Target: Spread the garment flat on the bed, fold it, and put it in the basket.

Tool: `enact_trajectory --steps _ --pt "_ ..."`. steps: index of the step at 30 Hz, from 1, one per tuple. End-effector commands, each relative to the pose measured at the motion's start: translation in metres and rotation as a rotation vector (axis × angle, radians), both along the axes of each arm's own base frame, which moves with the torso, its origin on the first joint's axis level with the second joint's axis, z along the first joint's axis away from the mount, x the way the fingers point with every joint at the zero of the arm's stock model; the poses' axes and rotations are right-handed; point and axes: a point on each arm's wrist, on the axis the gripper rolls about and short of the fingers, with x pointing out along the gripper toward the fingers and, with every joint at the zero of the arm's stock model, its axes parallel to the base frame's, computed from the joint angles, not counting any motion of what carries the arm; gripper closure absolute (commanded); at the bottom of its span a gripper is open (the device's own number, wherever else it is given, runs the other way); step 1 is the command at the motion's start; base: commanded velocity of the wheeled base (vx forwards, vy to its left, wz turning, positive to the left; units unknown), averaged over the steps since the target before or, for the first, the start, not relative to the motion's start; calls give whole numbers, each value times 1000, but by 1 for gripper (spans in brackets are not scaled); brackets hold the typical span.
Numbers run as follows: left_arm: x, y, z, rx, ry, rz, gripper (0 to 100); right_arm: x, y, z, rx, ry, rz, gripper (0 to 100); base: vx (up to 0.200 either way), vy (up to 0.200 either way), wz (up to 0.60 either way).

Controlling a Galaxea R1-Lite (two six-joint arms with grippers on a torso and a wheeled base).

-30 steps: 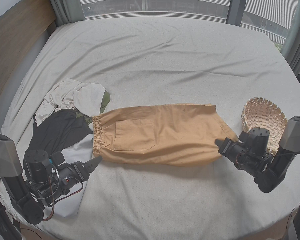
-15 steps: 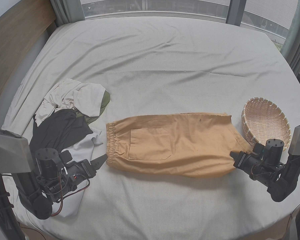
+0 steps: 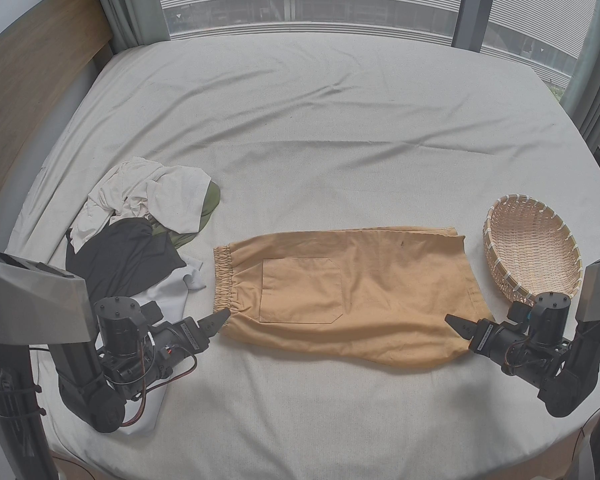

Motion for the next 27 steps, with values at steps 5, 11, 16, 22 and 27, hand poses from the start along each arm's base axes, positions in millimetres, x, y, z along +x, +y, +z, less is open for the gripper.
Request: enact_trajectory --steps 5,11,16,22,27 --pt "19 -20 -16 -35 0 -27 0 -24 2 22 15 -47 30 0 0 0 0" --pt "31 -30 -26 -39 -13 -40 0 -28 2 26 18 -59 34 0 0 0 0" --pt "47 -37 -28 -53 -54 -39 0 -29 3 26 20 -60 42 0 0 0 0" --pt "51 -40 -29 -58 -66 -42 0 -30 6 27 23 -65 53 0 0 0 0" --pt "52 -40 -29 -59 -69 -42 100 -30 7 28 24 -68 58 0 0 0 0"
